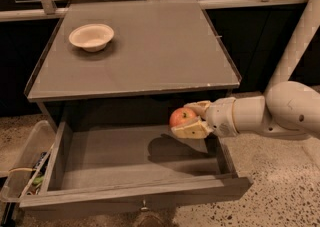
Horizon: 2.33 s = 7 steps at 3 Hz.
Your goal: Place apple into top drawer
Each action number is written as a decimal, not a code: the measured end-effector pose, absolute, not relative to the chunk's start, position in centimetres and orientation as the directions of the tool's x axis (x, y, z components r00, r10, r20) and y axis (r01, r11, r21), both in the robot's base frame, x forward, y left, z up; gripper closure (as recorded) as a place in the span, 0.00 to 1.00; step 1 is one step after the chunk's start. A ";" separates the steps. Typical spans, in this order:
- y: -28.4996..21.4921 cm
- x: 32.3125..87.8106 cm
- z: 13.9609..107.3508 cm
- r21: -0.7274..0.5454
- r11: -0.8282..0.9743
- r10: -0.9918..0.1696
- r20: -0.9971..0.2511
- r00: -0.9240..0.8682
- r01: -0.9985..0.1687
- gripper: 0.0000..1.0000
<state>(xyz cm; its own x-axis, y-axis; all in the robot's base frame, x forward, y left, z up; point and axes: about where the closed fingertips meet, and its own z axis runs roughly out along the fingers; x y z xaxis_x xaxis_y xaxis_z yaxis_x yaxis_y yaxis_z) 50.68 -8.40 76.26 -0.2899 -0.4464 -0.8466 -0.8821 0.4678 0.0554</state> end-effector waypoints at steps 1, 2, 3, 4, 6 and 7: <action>-8.4 50.7 76.3 0.055 0.468 -0.446 -0.847 -0.290 -0.882 1.00; -7.1 51.3 74.5 0.082 0.461 -0.432 -0.849 -0.305 -0.883 1.00; -5.2 52.4 71.7 0.088 0.471 -0.418 -0.854 -0.310 -0.878 1.00; -3.7 53.5 69.1 0.063 0.502 -0.414 -0.858 -0.303 -0.862 1.00; -2.0 55.7 65.4 -0.061 0.551 -0.428 -0.877 -0.220 -0.832 1.00; -2.2 56.6 63.8 -0.106 0.550 -0.445 -0.877 -0.183 -0.828 1.00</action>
Offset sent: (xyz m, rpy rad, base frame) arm 0.0163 0.0274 -0.0420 0.0456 0.0490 0.0054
